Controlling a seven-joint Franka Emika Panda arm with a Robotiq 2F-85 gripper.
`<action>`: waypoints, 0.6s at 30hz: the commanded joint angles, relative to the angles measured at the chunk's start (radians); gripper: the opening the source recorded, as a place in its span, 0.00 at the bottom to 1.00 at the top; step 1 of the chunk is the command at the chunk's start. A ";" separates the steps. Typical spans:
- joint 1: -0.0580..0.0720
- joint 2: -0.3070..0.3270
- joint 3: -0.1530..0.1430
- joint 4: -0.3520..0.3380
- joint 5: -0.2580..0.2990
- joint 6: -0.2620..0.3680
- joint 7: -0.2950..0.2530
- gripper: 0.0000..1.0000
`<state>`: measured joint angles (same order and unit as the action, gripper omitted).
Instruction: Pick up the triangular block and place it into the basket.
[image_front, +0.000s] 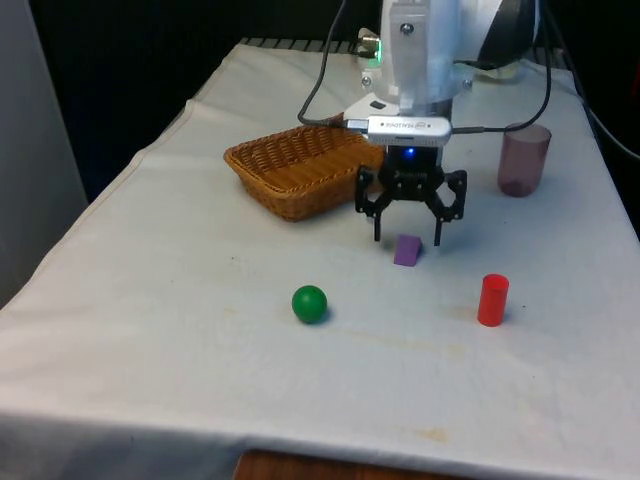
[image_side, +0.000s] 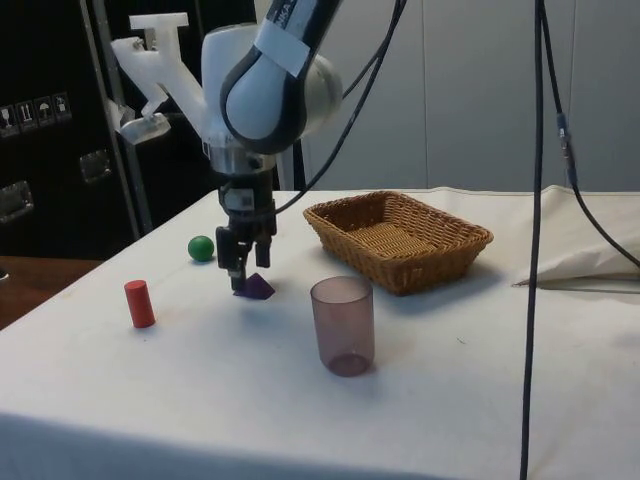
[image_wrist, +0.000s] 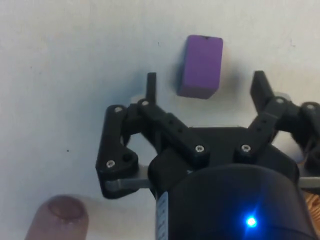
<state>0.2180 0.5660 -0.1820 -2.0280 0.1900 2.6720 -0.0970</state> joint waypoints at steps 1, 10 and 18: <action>-0.011 0.003 0.013 0.003 0.013 0.008 -0.012 0.86; -0.012 0.009 0.013 0.009 0.012 0.008 -0.012 0.37; -0.002 0.008 0.000 0.008 0.000 0.000 0.000 0.33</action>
<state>0.2160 0.5740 -0.1820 -2.0200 0.1900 2.6720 -0.0970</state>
